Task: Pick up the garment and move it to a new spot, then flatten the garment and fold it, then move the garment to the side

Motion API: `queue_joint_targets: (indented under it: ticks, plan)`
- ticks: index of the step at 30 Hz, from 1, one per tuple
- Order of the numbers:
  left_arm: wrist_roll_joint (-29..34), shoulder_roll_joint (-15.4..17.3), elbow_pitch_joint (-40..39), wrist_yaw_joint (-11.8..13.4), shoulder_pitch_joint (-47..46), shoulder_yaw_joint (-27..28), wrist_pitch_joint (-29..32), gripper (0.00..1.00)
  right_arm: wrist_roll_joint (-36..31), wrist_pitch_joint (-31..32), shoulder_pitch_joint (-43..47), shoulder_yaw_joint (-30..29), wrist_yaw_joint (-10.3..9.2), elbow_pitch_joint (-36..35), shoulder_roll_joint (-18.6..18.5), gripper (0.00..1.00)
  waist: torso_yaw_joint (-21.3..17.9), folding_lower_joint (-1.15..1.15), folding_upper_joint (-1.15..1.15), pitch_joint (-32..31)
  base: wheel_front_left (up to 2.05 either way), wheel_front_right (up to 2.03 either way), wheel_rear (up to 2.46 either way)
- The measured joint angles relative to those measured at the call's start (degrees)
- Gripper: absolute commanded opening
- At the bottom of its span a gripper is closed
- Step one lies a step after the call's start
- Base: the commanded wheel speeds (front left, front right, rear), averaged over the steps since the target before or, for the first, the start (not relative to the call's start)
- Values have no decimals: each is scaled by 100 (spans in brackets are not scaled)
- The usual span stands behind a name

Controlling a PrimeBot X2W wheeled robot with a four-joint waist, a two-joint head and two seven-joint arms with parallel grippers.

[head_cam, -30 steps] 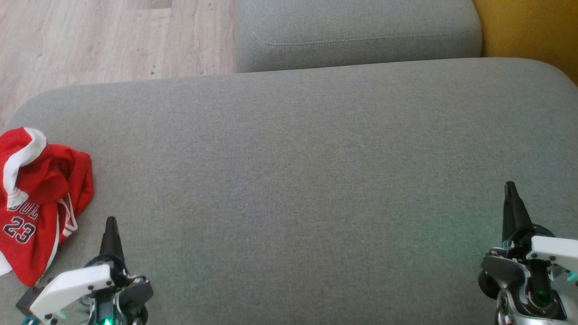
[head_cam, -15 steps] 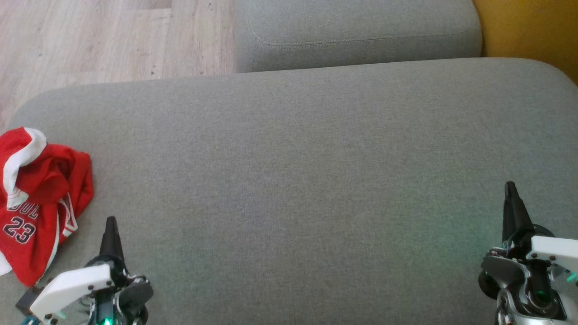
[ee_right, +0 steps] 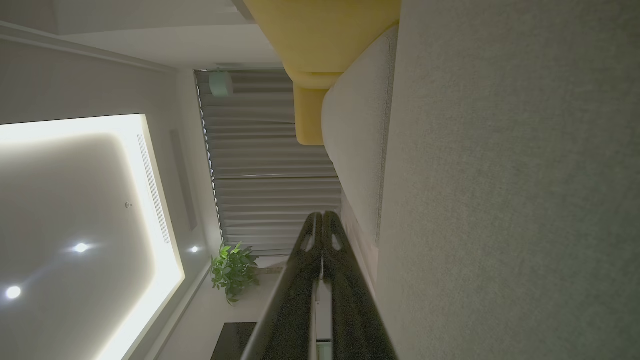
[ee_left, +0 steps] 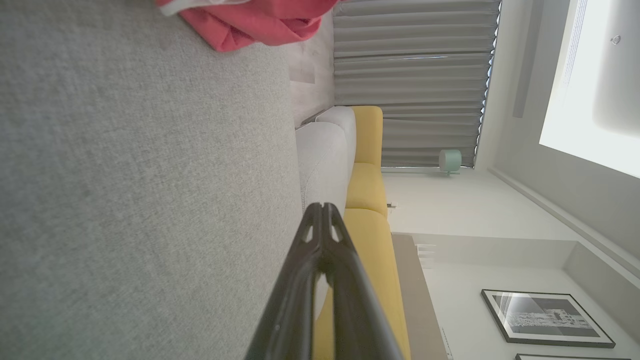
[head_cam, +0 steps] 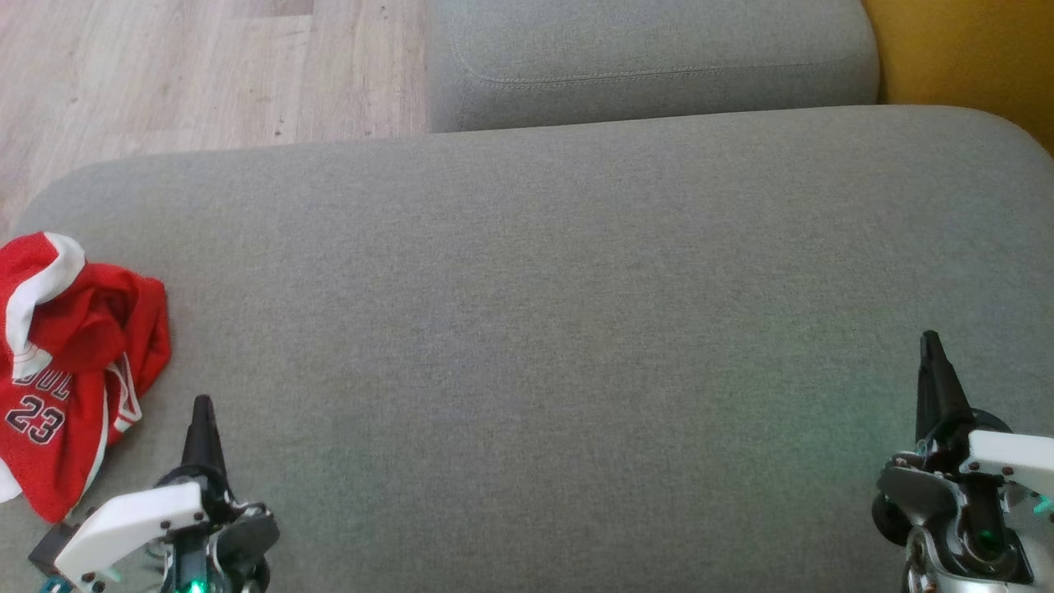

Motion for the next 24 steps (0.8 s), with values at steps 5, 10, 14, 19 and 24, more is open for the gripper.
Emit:
queue_joint_targets:
  ticks: [5, 10, 14, 19, 24]
  plan:
    - [0, 0, 0, 0, 0, 0, 0, 0, 0, 0, 0, 0, 0, 0, 0, 0, 0, 0, 0, 0, 0, 0, 0]
    - [0, 0, 10, 2, 1, -3, -1, 0, 0, 0, 1, 1, 0, 14, 2, 0, 0, 0, 0, 0, 0, 0, 0]
    - [1, -20, 335, 7, 159, -44, -3, 100, -1, -1, 130, 10, 0, 365, 26, 100, 0, 0, 0, 1, 0, 0, 0]
    - [21, -34, 441, 8, 354, -48, -46, 100, -13, -9, 321, 26, 0, 463, 34, 100, -2, 0, 0, 4, 0, 0, 0]
    - [279, -30, 435, 8, 330, -57, -119, 100, -136, -104, 299, 162, 0, 452, 27, 100, -4, 0, 0, 17, 0, 0, 0]
